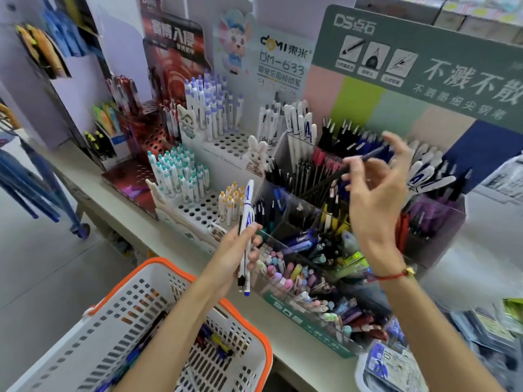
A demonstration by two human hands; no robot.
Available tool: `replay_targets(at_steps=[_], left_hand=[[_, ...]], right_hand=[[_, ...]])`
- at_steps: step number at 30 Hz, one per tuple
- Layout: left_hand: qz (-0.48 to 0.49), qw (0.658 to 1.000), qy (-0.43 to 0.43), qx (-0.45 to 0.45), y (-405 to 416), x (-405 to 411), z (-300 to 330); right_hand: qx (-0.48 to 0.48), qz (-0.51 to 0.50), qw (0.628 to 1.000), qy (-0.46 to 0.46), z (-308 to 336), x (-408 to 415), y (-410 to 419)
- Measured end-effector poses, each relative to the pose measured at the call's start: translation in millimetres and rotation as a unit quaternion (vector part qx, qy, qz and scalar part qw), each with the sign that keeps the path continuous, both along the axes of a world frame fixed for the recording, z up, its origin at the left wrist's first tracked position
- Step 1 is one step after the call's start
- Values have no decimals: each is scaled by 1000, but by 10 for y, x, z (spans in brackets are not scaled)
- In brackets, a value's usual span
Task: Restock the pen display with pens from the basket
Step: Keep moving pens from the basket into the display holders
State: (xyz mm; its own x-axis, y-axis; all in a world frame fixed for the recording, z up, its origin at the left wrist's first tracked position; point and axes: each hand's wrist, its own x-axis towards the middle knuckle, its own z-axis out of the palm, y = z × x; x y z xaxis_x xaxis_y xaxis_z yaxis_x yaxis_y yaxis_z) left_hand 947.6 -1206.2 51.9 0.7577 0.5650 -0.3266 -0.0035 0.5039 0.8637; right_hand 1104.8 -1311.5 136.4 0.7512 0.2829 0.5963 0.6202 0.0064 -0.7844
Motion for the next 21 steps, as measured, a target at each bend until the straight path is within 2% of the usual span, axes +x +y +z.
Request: replay_targets(at_steps=[3, 7, 17, 21], left_hand=[[-27, 1000, 15, -8, -22, 34, -11], [-51, 998, -1, -33, -63, 89, 41], [-108, 993, -34, -30, -85, 63, 149], [-111, 993, -41, -29, -62, 74, 150]], right_hand=[[-34, -40, 989, -138, -22, 162, 28], [-156, -54, 948, -272, -159, 272, 169], [-327, -51, 879, -343, -381, 338, 202], [-342, -54, 885, -312, -478, 281, 150]])
